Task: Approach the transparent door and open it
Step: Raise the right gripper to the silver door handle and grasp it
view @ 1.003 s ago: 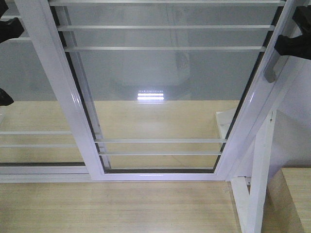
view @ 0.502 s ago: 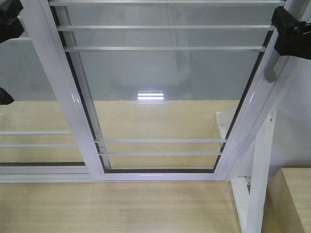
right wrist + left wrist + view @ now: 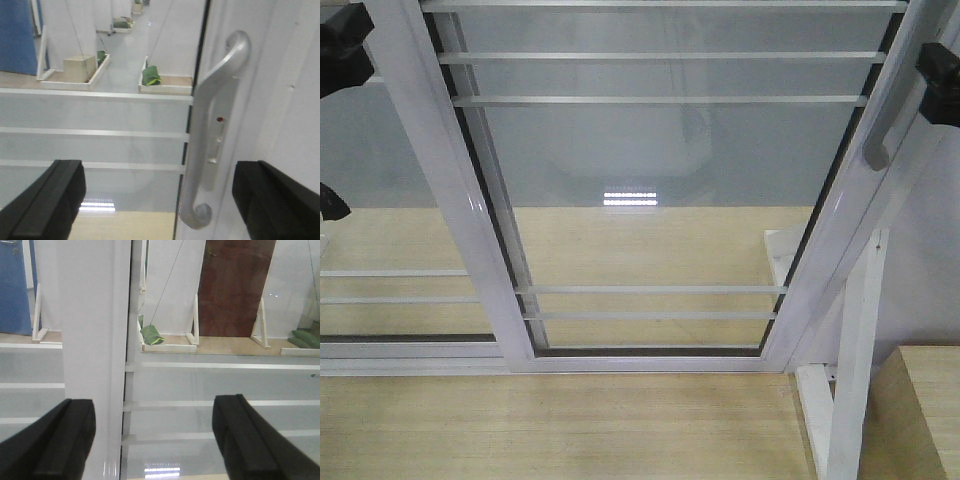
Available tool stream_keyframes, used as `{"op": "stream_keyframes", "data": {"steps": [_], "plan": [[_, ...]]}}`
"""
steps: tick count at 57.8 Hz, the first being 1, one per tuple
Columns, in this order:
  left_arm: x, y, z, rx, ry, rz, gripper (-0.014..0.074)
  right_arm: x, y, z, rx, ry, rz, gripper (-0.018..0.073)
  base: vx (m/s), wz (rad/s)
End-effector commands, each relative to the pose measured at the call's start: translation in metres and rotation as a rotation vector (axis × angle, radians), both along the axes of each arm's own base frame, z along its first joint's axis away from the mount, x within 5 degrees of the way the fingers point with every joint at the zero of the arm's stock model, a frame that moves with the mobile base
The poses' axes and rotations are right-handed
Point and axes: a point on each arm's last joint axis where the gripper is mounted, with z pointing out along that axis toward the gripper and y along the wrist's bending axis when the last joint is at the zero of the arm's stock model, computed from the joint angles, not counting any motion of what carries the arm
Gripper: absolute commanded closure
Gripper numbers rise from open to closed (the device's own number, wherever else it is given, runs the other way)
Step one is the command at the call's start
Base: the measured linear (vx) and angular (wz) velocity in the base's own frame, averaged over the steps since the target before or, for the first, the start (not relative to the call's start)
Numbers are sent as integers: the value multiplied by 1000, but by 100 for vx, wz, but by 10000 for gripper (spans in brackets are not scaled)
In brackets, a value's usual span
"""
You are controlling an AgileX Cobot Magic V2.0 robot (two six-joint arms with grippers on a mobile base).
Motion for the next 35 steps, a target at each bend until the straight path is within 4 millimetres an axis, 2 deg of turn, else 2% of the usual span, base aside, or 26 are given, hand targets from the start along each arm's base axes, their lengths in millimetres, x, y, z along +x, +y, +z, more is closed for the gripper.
{"op": "stream_keyframes", "data": {"steps": [1, 13, 22, 35], "plan": [[-3, 1, 22, -24, -109, 8, 11, -2, -12, 20, -9, -96, -61, -56, 0, 0], [-2, 1, 20, -22, -86, 5, 11, 18, -16, 10, -18, -99, -86, -27, 0, 0], [-2, 1, 20, -22, -89, 5, 11, 52, -18, -4, -26, -27, -84, -27, 0, 0], [-2, 1, 20, -21, -89, 5, 11, 104, -21, -8, -33, 2, -81, -27, 0, 0]]}}
